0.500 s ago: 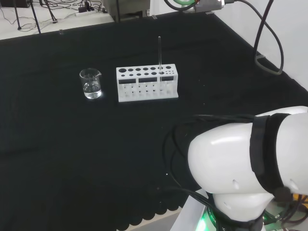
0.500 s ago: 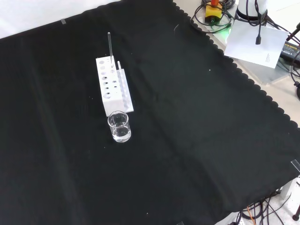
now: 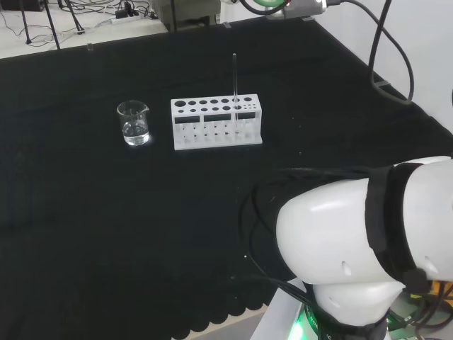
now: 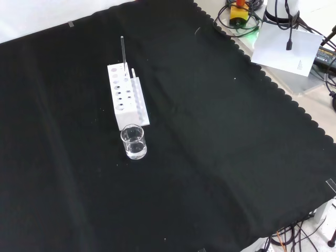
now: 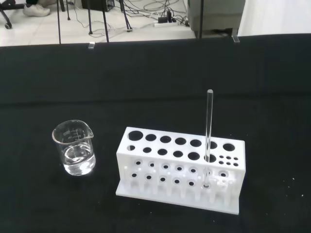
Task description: Take the glass rod from the white test tube rack.
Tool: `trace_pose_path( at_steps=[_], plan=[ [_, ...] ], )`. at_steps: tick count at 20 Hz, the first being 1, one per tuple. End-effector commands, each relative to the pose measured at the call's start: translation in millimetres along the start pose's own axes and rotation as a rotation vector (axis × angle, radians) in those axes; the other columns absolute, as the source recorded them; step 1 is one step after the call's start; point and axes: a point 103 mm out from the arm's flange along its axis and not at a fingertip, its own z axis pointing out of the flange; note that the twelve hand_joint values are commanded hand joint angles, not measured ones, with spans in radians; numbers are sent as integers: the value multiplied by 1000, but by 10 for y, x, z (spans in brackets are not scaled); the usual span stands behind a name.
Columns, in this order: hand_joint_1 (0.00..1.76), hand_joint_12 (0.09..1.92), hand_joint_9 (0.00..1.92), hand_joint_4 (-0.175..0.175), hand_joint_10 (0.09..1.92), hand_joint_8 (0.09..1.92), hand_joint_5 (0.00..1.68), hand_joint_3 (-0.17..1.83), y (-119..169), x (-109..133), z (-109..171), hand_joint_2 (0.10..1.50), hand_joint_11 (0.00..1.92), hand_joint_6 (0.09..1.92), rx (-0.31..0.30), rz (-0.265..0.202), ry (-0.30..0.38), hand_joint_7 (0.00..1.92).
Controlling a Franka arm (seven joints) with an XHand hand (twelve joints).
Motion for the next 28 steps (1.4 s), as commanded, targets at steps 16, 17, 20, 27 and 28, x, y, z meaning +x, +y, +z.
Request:
trace_pose_path(
  at_steps=[16, 17, 20, 27, 28],
  plan=[
    [726, 1344, 66, -143, 889, 798, 122, -175, 1272, -24, -25, 1156, 0, 87, -31, -9, 9, 0],
    [724, 1357, 76, -143, 891, 817, 123, -175, 1344, -48, -5, 1157, 0, 87, -26, -5, 10, 0],
    [719, 1383, 100, -144, 898, 848, 127, -175, 1513, -114, 95, 1159, 0, 87, -11, -1, 21, 3],
    [713, 1409, 133, -145, 907, 872, 134, -175, 1641, -259, 393, 1163, 0, 87, 36, 13, 19, 20],
    [712, 1417, 142, -146, 909, 876, 135, -175, 1646, -267, 435, 1163, 0, 87, 42, 10, 9, 24]
  ],
)
